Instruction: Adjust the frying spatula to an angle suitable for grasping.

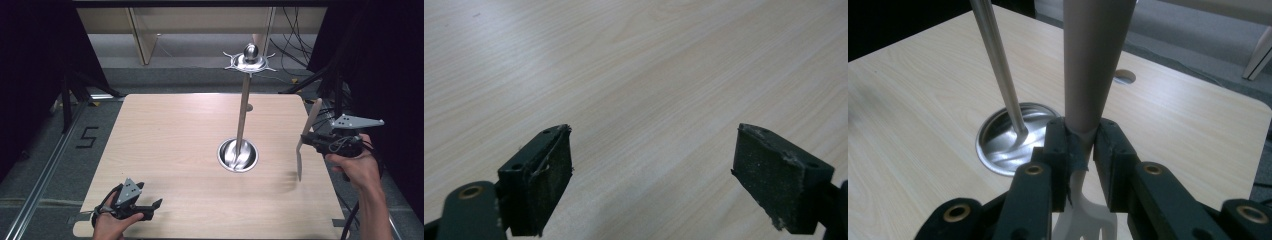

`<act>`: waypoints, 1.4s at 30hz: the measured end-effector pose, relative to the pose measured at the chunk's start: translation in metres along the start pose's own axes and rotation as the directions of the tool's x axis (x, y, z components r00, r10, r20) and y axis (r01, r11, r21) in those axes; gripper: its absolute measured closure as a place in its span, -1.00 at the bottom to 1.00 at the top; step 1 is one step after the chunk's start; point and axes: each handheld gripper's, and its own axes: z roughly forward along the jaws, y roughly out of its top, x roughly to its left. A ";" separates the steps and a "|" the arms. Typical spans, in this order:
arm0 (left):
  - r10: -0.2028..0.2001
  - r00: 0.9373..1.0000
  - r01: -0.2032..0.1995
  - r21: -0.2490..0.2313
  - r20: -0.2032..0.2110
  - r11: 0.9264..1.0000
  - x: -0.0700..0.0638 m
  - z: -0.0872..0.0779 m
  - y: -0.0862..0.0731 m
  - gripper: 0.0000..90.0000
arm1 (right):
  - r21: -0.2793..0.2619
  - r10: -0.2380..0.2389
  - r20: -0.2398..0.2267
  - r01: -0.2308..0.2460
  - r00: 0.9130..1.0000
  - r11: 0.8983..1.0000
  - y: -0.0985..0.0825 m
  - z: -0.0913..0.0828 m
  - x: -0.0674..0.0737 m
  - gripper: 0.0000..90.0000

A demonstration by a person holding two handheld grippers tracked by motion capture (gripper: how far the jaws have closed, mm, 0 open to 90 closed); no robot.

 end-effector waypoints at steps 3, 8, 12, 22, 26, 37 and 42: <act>0.006 1.000 -0.006 -0.003 -0.002 1.000 0.001 0.000 0.000 -0.66 | -0.013 -0.007 0.004 0.007 1.000 1.000 0.010 0.002 0.006 0.72; 0.011 1.000 -0.011 -0.003 0.001 1.000 0.000 0.000 0.000 -0.66 | -0.012 -0.044 0.004 0.044 0.999 0.999 0.028 0.007 0.012 0.72; 0.016 1.000 -0.016 -0.003 0.002 1.000 0.001 0.000 0.000 -0.66 | -0.022 -0.065 0.002 0.065 0.998 0.998 0.043 0.011 0.020 0.72; 0.017 1.000 -0.017 0.000 0.003 1.000 0.001 0.000 0.000 -0.66 | -0.025 -0.105 0.007 0.105 0.994 0.994 0.071 0.016 0.038 0.72; 0.016 1.000 -0.016 0.000 0.005 1.000 0.001 0.000 0.000 -0.66 | -0.021 -0.140 0.009 0.140 0.990 0.990 0.082 0.019 0.042 0.72; 0.002 1.000 -0.002 -0.010 0.006 1.000 0.000 0.000 0.000 -0.66 | -0.006 -0.171 0.017 0.171 0.985 0.985 0.097 0.027 0.050 0.72; 0.017 1.000 -0.017 -0.003 0.005 1.000 0.001 0.001 -0.001 -0.66 | -0.006 -0.171 0.022 0.171 0.985 0.985 0.099 0.029 0.052 0.72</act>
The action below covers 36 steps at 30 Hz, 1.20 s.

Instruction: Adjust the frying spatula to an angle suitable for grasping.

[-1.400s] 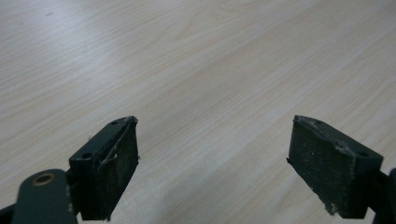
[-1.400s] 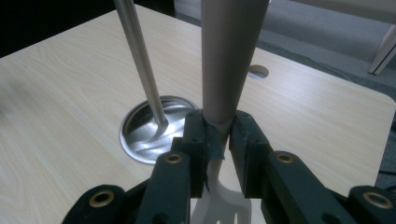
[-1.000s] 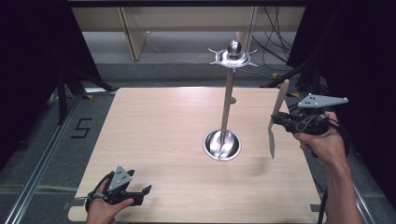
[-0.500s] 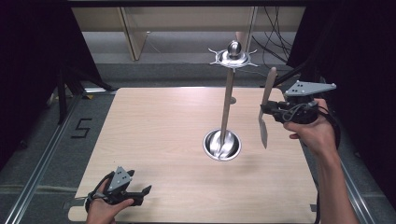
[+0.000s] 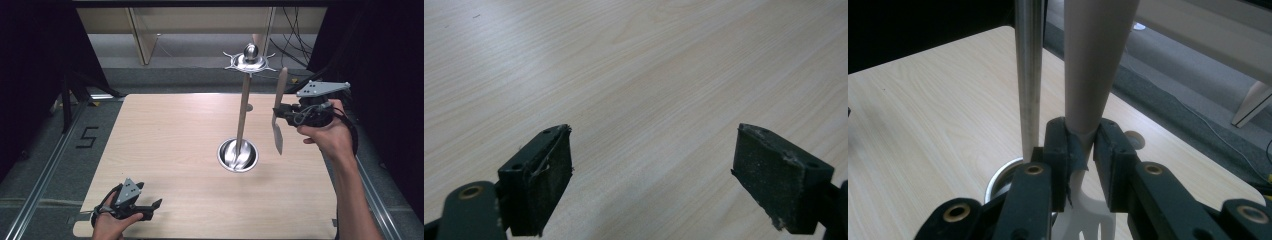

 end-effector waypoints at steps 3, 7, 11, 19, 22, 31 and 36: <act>0.000 1.000 0.000 0.007 0.001 1.000 0.000 -0.001 0.000 -0.66 | 0.006 -0.007 -0.003 0.007 1.000 1.000 0.003 0.002 0.002 0.72; -0.027 1.000 0.027 -0.007 0.001 1.000 -0.002 0.000 0.000 -0.66 | 0.031 -0.010 -0.009 0.011 1.000 0.999 0.008 0.003 0.006 0.72; -0.010 1.000 0.010 -0.005 0.000 1.000 -0.001 -0.001 0.000 -0.66 | 0.046 -0.013 0.002 0.013 1.000 0.999 0.012 0.006 0.008 0.72; -0.014 1.000 0.014 -0.006 0.003 1.000 -0.001 0.000 0.000 -0.66 | 0.056 -0.021 0.027 0.020 0.999 0.998 0.014 0.010 0.011 0.72; -0.013 1.000 0.013 -0.005 0.003 1.000 -0.001 -0.001 0.000 -0.66 | 0.045 -0.022 0.041 0.020 0.999 0.999 0.013 0.012 0.012 0.71; 0.002 1.000 -0.002 0.008 0.005 1.000 0.000 -0.001 0.001 -0.66 | -0.012 0.007 0.019 -0.007 1.000 1.000 0.007 0.016 0.017 0.69; 0.001 1.000 -0.001 0.010 0.005 1.000 0.000 -0.001 0.000 -0.66 | -0.017 0.013 0.003 -0.013 1.000 1.000 0.005 0.015 0.018 0.68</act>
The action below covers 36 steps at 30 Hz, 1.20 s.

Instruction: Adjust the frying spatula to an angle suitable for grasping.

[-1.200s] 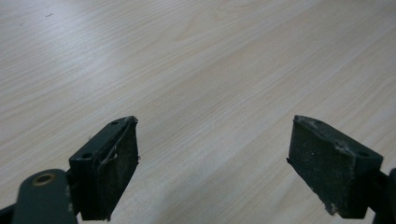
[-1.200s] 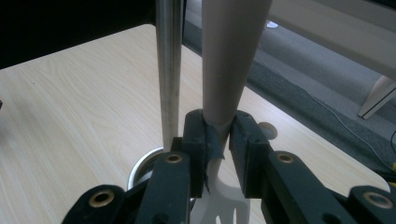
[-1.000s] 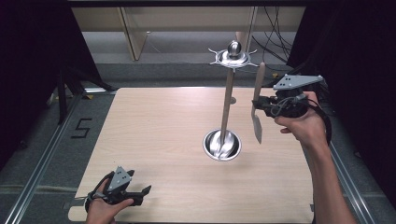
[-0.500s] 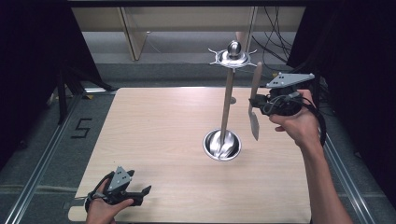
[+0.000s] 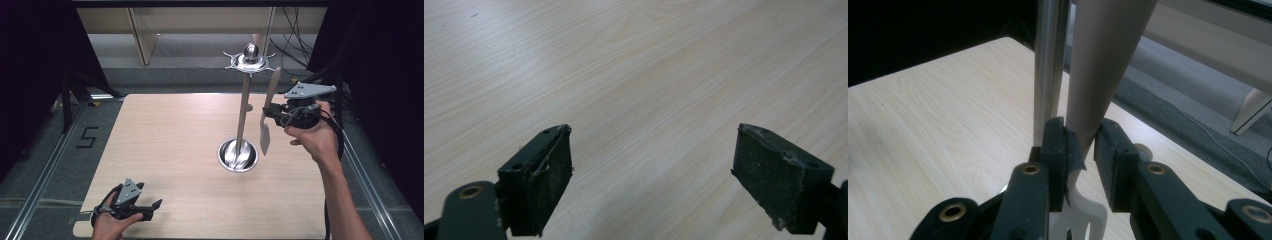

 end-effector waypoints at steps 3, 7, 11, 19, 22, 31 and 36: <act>-0.011 1.000 0.011 -0.009 0.000 1.000 -0.001 0.000 0.000 -0.66 | -0.009 0.020 -0.003 -0.020 1.000 1.000 -0.003 0.001 0.000 0.62; -0.021 1.000 0.021 -0.012 0.000 1.000 -0.001 0.001 0.000 -0.66 | -0.043 0.047 -0.027 -0.048 0.999 0.998 -0.008 -0.001 -0.002 0.52; -0.015 1.000 0.015 -0.012 -0.001 1.000 -0.001 0.001 0.000 -0.66 | -0.092 0.088 -0.021 -0.089 0.996 0.992 -0.012 -0.006 -0.004 0.32; -0.015 1.000 0.015 -0.014 -0.001 1.000 0.000 0.001 0.000 -0.66 | -0.106 0.128 -0.015 -0.129 0.992 0.986 -0.023 -0.019 -0.005 -0.03; -0.023 1.000 0.023 -0.010 -0.001 1.000 -0.001 0.001 -0.001 -0.66 | -0.121 0.126 -0.002 -0.125 0.992 0.985 -0.031 -0.020 -0.004 -0.08; -0.038 0.999 0.038 -0.014 -0.005 0.999 -0.001 0.002 -0.001 -0.66 | -0.126 0.187 -0.033 -0.190 0.982 0.974 -0.062 -0.021 -0.001 -0.14; -0.039 0.999 0.039 -0.008 -0.006 0.999 0.000 0.001 -0.001 -0.66 | -0.113 0.226 -0.030 -0.228 0.974 0.967 -0.079 -0.018 -0.001 -0.15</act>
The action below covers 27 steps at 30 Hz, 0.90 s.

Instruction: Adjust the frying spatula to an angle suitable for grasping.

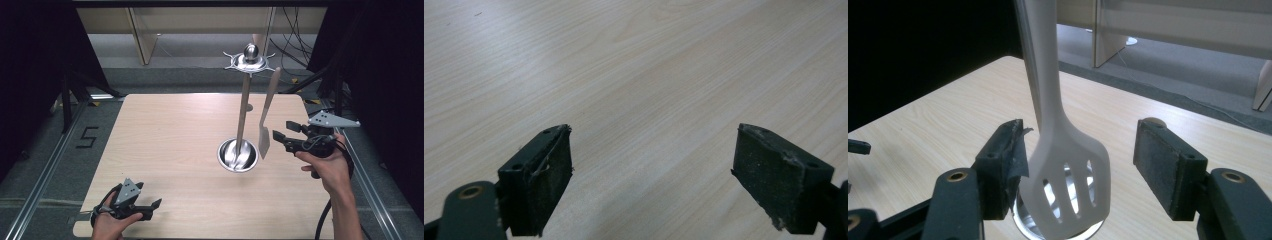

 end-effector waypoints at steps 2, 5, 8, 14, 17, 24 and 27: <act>-0.001 1.000 0.001 -0.002 0.000 1.000 0.000 0.000 0.000 -0.66 | 0.004 0.011 -0.004 -0.011 1.000 1.000 -0.005 0.001 0.000 -0.16; 0.000 1.000 0.000 -0.006 0.000 1.000 0.000 0.000 0.000 -0.66 | -0.009 -0.024 0.005 0.024 1.000 1.000 -0.009 0.003 -0.003 -0.18; 0.007 1.000 -0.007 -0.014 -0.003 1.000 0.000 0.000 0.000 -0.66 | -0.002 -0.009 0.004 0.009 1.000 1.000 -0.011 0.003 -0.002 -0.19; 0.034 0.999 -0.034 0.005 -0.001 0.999 0.001 -0.001 0.001 -0.66 | 0.018 -0.009 -0.001 0.009 1.000 1.000 -0.017 0.004 -0.003 -0.20; 0.031 1.000 -0.031 0.004 0.000 1.000 0.001 -0.001 0.001 -0.66 | 0.025 0.006 0.009 -0.006 1.000 1.000 -0.022 0.006 -0.006 -0.21; 0.021 1.000 -0.021 -0.002 0.007 1.000 0.000 0.000 0.001 -0.66 | 0.033 0.006 0.032 -0.007 0.999 0.999 -0.033 0.008 -0.010 -0.27; 0.038 0.999 -0.037 0.017 -0.001 0.999 0.002 -0.001 0.001 -0.66 | 0.028 -0.029 0.041 0.028 0.999 0.999 -0.035 0.008 -0.014 -0.27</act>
